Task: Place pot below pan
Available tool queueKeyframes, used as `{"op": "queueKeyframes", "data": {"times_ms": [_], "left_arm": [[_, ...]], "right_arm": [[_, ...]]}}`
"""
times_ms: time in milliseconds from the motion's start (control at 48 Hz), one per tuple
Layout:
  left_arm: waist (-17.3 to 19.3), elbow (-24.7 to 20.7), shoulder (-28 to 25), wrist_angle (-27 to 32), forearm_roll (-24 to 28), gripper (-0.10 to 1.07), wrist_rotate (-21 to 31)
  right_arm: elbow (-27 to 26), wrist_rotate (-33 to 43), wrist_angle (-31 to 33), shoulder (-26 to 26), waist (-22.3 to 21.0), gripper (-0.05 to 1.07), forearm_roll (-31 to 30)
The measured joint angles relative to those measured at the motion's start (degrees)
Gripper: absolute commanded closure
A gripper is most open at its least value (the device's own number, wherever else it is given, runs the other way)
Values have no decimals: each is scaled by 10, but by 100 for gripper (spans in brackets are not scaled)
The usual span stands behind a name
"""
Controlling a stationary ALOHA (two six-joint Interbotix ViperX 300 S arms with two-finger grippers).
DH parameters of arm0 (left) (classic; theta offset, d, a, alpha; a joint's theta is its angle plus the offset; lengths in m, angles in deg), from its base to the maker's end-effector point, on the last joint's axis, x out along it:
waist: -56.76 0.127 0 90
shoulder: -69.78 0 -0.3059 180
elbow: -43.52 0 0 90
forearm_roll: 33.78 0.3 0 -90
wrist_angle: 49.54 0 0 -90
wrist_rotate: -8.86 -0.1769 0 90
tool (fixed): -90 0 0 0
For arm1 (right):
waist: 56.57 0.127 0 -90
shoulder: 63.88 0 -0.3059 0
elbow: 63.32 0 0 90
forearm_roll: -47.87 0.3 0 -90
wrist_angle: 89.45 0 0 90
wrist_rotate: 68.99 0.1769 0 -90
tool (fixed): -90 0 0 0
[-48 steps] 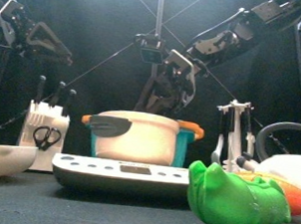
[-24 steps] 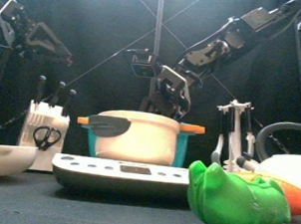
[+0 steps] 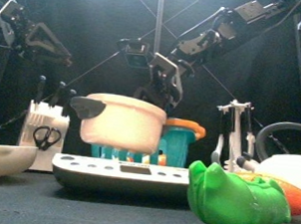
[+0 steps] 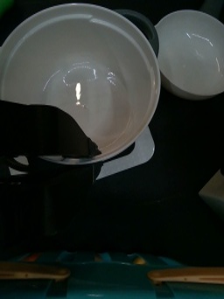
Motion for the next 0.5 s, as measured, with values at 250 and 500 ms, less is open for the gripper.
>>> {"op": "queueKeyframes", "data": {"times_ms": [250, 500], "left_arm": [[0, 0, 0, 0, 0, 24, 0], [0, 0, 0, 0, 0, 24, 0]], "right_arm": [[-22, 1, 2, -2, 35, 61, 11], [-76, -5, 3, 26, 108, 61, 20]]}}
